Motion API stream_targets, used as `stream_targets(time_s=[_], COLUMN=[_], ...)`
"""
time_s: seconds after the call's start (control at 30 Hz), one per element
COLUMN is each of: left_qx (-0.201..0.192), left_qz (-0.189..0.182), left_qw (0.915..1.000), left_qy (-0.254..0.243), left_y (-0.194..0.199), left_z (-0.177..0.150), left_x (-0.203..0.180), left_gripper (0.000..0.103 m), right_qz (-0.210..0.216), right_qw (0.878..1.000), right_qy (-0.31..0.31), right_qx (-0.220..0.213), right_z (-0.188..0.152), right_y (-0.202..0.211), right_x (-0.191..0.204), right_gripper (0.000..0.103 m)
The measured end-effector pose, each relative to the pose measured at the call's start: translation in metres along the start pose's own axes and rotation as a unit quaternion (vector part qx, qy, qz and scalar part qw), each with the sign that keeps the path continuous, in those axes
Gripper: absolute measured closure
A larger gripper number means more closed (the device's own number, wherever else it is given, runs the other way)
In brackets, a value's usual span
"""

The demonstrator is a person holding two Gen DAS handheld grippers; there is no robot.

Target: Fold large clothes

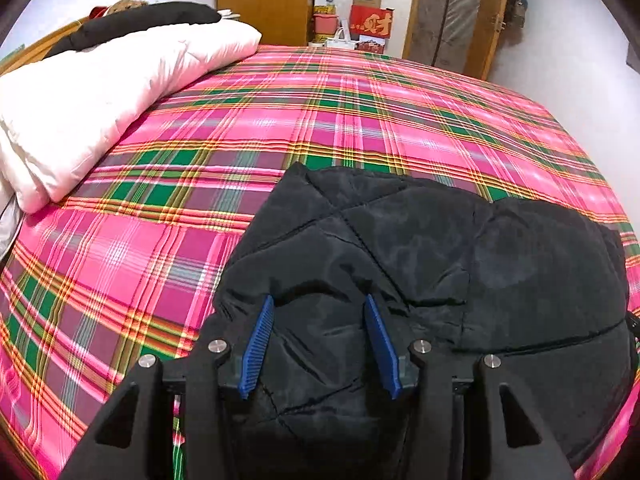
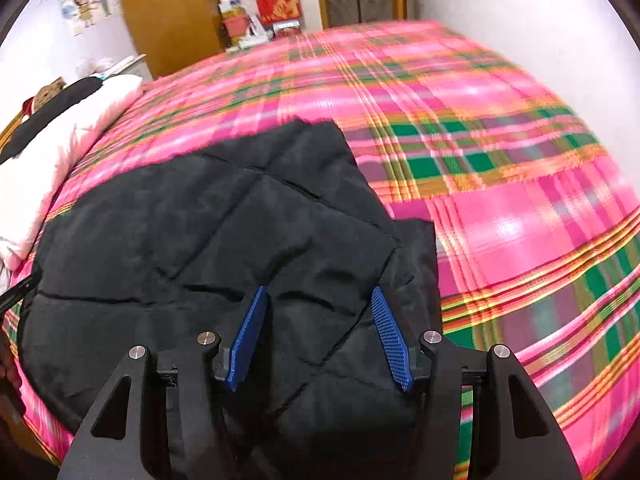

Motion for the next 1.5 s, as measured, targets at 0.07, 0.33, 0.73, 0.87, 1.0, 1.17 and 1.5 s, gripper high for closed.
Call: stream_targets(time_s=[0.07, 0.33, 0.73, 0.87, 1.0, 1.17, 1.5], left_qx=[-0.001, -0.008, -0.011, -0.019, -0.05, -0.044, 0.015], left_qz=[0.005, -0.014, -0.009, 0.003, -0.048, -0.131, -0.128], left_qw=[0.9999, 0.9999, 0.9999, 0.9996, 0.9974, 0.9895, 0.9854], left_qy=[-0.014, -0.004, -0.008, -0.02, -0.017, -0.041, -0.111], left_y=[-0.006, -0.015, -0.014, 0.002, 0.039, 0.043, -0.038], left_z=[-0.002, 0.001, 0.0, 0.006, 0.01, 0.015, 0.026], left_x=[-0.003, -0.003, -0.004, -0.006, -0.016, -0.072, -0.143], left_gripper=[0.051, 0.048, 0.048, 0.05, 0.05, 0.05, 0.05], right_qz=[0.0, 0.005, -0.008, -0.02, -0.007, 0.023, 0.037], right_qw=[1.0, 1.0, 1.0, 0.999, 0.998, 0.997, 0.997], right_qy=[0.001, 0.014, 0.026, 0.024, 0.034, 0.057, 0.072], right_qx=[-0.002, -0.009, -0.008, -0.011, -0.043, -0.052, 0.006], right_z=[-0.006, -0.011, -0.006, -0.002, -0.001, 0.015, 0.043], right_y=[-0.002, -0.009, -0.007, 0.018, 0.054, 0.058, -0.03], right_x=[0.003, -0.001, 0.001, 0.002, 0.012, 0.047, 0.07], right_gripper=[0.048, 0.046, 0.046, 0.046, 0.046, 0.046, 0.044])
Point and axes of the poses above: each gripper's, at about its wrist camera, not at the fingertips, and y roughly against the way its jaws point, x to its left, z to its top, the point moved 7 cm from there along -y, roughly the way its jaws point, and after that the axes turned 5 degrees about y, right-handed, at the moved point
